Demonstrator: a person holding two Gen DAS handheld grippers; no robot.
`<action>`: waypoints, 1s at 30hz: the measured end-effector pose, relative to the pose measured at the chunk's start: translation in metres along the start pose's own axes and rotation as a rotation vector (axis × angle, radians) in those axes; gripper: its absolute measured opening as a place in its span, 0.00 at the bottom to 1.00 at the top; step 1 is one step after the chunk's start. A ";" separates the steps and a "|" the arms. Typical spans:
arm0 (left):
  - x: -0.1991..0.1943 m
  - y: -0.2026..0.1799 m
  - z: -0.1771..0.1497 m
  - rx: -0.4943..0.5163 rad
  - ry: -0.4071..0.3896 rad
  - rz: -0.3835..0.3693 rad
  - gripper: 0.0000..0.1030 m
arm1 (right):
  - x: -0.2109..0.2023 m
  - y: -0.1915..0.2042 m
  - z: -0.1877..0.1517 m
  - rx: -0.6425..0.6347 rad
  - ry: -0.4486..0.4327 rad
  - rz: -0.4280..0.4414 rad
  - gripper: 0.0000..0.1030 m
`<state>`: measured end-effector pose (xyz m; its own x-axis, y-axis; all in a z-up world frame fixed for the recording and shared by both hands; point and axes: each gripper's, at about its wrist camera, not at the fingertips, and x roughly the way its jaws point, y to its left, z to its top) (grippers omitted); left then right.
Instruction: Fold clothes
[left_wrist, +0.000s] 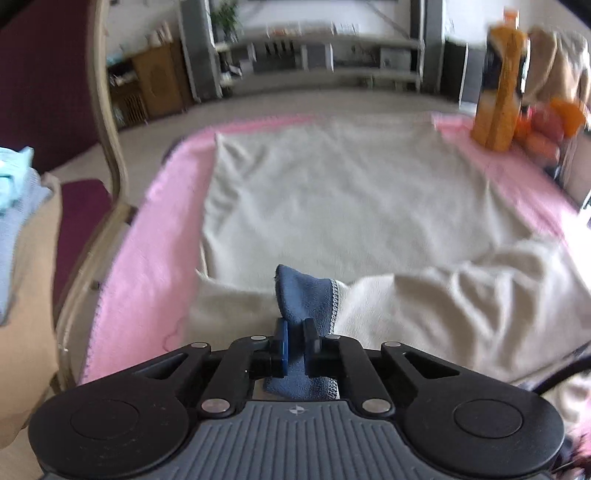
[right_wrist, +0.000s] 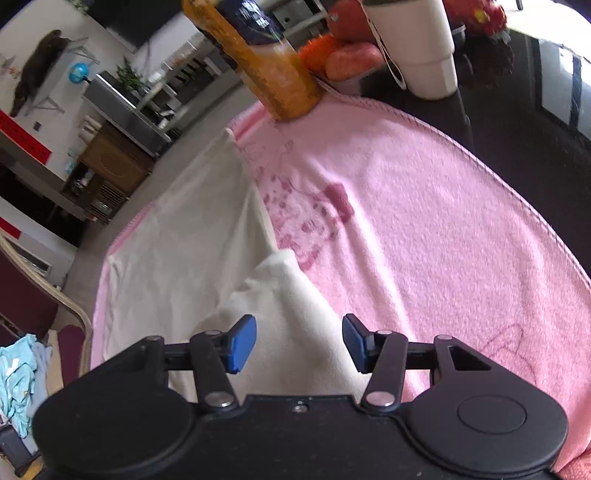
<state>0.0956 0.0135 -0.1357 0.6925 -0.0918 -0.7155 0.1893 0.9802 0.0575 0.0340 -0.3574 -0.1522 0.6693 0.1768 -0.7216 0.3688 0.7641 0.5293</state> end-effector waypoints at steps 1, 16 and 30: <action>-0.012 0.002 0.002 -0.021 -0.033 -0.014 0.07 | -0.003 -0.001 0.000 -0.006 -0.012 -0.002 0.52; -0.010 0.039 -0.005 -0.174 0.093 0.071 0.07 | -0.001 0.000 -0.011 -0.073 -0.004 -0.031 0.52; 0.028 0.035 -0.024 -0.052 0.208 0.251 0.13 | 0.037 0.012 -0.032 -0.185 0.176 -0.112 0.10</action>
<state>0.1047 0.0495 -0.1703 0.5550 0.1867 -0.8106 -0.0094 0.9758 0.2183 0.0423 -0.3216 -0.1870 0.5031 0.1773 -0.8459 0.2992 0.8825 0.3629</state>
